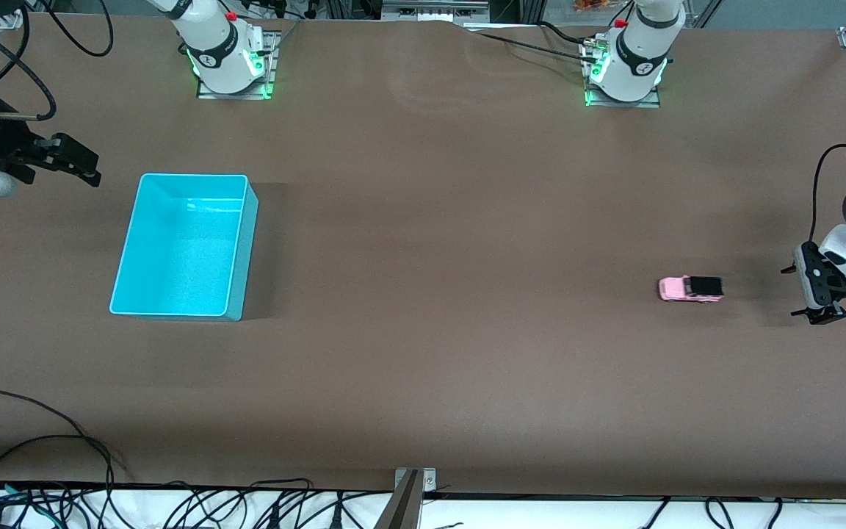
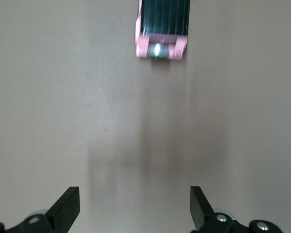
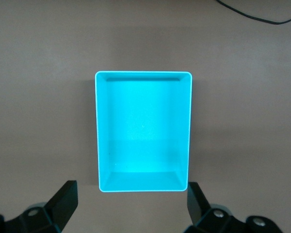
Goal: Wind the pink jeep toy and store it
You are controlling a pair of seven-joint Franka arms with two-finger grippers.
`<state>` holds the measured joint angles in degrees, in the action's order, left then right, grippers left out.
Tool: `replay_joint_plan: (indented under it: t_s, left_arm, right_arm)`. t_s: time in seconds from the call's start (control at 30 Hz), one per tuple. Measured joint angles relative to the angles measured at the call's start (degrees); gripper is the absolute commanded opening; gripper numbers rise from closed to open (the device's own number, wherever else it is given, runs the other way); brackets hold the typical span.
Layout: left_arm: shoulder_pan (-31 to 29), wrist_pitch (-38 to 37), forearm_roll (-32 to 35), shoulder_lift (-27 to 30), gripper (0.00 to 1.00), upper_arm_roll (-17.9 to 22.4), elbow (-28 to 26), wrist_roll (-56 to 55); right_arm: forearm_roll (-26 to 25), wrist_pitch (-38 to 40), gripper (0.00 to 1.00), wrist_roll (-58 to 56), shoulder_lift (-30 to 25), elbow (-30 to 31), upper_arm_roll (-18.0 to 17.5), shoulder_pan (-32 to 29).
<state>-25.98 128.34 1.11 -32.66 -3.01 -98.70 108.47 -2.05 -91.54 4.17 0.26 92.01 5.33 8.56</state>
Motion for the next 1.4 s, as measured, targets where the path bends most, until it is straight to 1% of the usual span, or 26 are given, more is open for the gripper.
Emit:
replay_joint_plan:
  t_s: [0.27, 0.43, 0.63, 0.77, 0.93, 1.07, 1.17, 1.4]
  left_arm:
    - [0.56, -10.88, 0.00, 1.26, 1.00, -1.76, 6.87, -7.43]
    - [1.28, -17.41, 0.00, 1.52, 1.00, -3.13, 10.67, -13.90]
    - [4.41, -22.97, 0.00, 1.51, 1.00, -3.85, 14.36, -21.34]
    - [6.73, -25.61, 0.00, 1.62, 1.00, -5.24, 16.49, -26.96]
    - [8.19, -28.92, 0.00, 2.50, 1.00, -8.81, 17.68, -35.40]
    - [8.35, -33.54, 0.00, 3.73, 1.00, -12.58, 17.78, -43.68]
    - [8.37, -35.40, 0.00, 4.75, 1.00, -15.18, 17.80, -49.19]
    - [8.39, -37.99, 0.00, 6.27, 1.00, -18.86, 17.80, -58.33]
  right_arm:
    - [0.00, 0.00, 1.00, 0.00, 0.00, 0.00, 0.00, 0.00]
    - [0.00, 0.00, 1.00, 0.00, 0.00, 0.00, 0.00, 0.00]
    - [0.00, 0.00, 1.00, 0.00, 0.00, 0.00, 0.00, 0.00]
    - [0.00, 0.00, 1.00, 0.00, 0.00, 0.00, 0.00, 0.00]
    - [0.00, 0.00, 1.00, 0.00, 0.00, 0.00, 0.00, 0.00]
    - [0.00, 0.00, 1.00, 0.00, 0.00, 0.00, 0.00, 0.00]
    - [0.00, 0.00, 1.00, 0.00, 0.00, 0.00, 0.00, 0.00]
    - [0.00, 0.00, 1.00, 0.00, 0.00, 0.00, 0.01, 0.00]
